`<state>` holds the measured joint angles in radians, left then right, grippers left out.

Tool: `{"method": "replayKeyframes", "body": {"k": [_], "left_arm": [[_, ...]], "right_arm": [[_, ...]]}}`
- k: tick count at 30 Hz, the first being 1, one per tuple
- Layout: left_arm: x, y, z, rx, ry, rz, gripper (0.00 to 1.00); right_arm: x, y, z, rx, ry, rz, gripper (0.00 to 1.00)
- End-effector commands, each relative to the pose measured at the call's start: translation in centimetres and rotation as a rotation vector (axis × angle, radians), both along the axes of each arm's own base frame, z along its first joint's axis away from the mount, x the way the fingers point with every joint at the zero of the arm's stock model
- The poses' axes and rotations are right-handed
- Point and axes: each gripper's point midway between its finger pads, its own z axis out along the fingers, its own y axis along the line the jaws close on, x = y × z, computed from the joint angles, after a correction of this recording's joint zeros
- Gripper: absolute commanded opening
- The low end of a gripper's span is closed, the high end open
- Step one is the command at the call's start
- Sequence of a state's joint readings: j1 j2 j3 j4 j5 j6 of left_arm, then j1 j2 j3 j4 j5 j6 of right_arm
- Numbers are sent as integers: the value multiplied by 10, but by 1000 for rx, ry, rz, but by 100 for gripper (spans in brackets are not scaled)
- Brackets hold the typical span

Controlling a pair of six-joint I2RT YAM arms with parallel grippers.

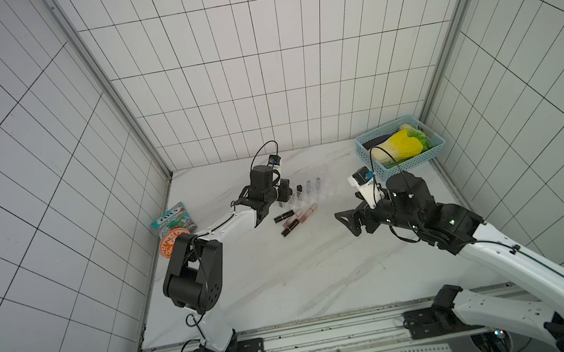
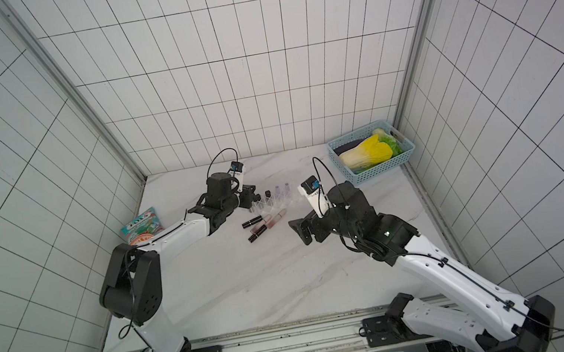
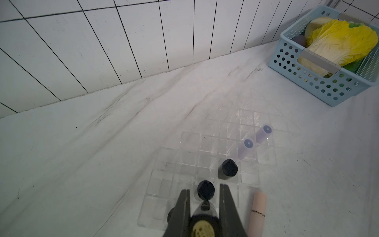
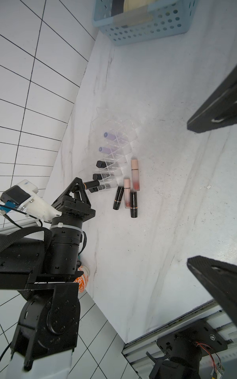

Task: Arrange the lipsticks in the organizer
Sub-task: Place the lipstick in the storage box.

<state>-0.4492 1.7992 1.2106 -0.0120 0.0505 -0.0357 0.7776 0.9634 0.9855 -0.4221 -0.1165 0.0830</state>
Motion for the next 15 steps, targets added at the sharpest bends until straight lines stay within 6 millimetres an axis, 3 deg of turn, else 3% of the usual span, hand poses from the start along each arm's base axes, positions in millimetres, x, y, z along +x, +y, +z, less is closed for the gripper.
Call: {"method": "replayKeyframes", "body": {"k": [1, 15], "left_arm": [[8, -3, 9, 2, -23, 6, 0], [2, -2, -7, 20, 19, 13, 0]], "right_arm": [[-1, -4, 0, 19, -5, -7, 98], [-3, -3, -2, 18, 7, 4, 95]]}}
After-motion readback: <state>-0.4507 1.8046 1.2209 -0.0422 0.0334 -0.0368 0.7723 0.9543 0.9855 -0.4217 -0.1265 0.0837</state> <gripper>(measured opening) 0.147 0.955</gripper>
